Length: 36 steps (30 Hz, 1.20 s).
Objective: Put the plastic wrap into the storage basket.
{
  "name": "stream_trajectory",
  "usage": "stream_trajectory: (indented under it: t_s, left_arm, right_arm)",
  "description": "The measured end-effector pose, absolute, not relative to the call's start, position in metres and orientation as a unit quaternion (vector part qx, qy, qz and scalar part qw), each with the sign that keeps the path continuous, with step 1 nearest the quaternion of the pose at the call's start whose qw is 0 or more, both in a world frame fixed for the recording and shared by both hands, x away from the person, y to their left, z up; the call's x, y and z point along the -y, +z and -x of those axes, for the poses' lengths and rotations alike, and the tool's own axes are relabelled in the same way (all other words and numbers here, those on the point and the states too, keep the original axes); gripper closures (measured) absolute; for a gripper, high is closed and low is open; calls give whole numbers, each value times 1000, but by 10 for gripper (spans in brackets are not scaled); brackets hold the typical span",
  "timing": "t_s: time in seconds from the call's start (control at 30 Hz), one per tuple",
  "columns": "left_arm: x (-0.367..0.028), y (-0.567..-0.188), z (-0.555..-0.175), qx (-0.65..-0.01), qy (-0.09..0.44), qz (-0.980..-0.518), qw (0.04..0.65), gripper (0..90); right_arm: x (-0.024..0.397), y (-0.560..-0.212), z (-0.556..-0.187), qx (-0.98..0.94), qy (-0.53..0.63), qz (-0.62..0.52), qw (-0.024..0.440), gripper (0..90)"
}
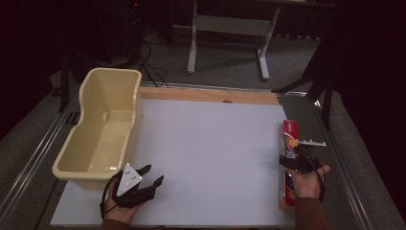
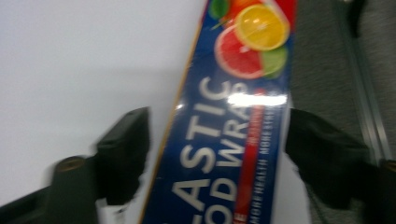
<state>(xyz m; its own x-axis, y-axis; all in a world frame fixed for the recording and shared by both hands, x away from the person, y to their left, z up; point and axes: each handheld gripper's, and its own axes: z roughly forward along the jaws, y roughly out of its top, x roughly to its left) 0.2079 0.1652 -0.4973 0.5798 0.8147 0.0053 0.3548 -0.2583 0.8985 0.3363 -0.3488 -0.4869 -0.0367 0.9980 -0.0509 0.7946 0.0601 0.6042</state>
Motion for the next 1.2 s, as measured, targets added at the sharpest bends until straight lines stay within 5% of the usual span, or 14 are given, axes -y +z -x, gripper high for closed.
stream_trajectory:
  t_s: [0.4, 1.2]
  left_arm:
    - [-167, -497, -208, -391, 244, -751, 473, 425]
    - [-167, -497, -208, -393, 245, -750, 473, 425]
  right_arm:
    - [350, -492, -355, -671, 156, -708, 155, 335]
    - [301, -480, -373, -734, 112, -655, 138, 389]
